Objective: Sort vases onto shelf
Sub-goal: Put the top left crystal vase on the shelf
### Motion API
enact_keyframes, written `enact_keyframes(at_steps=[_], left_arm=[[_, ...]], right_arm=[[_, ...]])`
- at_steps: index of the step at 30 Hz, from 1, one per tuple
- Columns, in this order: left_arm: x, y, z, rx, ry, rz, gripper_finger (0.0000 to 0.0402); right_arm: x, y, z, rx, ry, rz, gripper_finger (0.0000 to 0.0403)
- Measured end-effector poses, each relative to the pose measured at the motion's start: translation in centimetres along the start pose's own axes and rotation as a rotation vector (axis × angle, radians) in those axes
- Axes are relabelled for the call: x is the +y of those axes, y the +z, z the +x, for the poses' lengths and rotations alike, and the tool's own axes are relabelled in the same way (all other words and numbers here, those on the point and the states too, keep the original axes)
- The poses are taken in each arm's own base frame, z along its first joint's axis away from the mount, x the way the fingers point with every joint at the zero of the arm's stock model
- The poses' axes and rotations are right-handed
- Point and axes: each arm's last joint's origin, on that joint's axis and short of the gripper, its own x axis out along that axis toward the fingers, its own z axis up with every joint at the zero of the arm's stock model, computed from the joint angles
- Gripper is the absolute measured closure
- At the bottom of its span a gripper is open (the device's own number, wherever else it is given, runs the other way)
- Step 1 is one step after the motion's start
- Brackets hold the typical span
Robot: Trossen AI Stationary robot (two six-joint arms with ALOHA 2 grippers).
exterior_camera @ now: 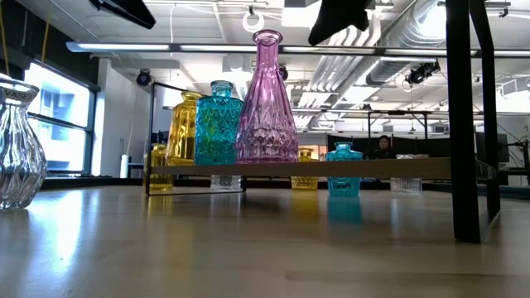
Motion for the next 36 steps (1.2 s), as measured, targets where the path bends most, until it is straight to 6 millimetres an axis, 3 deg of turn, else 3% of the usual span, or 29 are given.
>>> enact_keyframes(at_steps=[9,18,24,31,36], left_arm=[[2.6,2.2,2.7,-0.05,0.17,-0.002,0.0298],[8.5,3.1,6.9,0.026,0.208,-0.081,0.0298],[11.5,3.6,10.1,0.002,0.137,-0.103,0.0298],[13.8,2.9,15.2,0.036,0.082,-0.101,0.0298],[15.5,1.9,17.7,0.094,0.056,-0.209,0.0298]], right_arm=[[-3.1,0.9,1.1,0.034,0.018,-0.053,0.0403],[-5.7,1.3,1.8,0.047,-0.007,-0.132,0.0403],[-8.7,1.7,2.4,0.058,-0.063,-0.146,0.0403],[-12.6,2.2,2.8,0.029,-0.022,-0.072,0.0403],[-14.9,1.8,2.9,0.062,0.098,0.11,0.0403]])
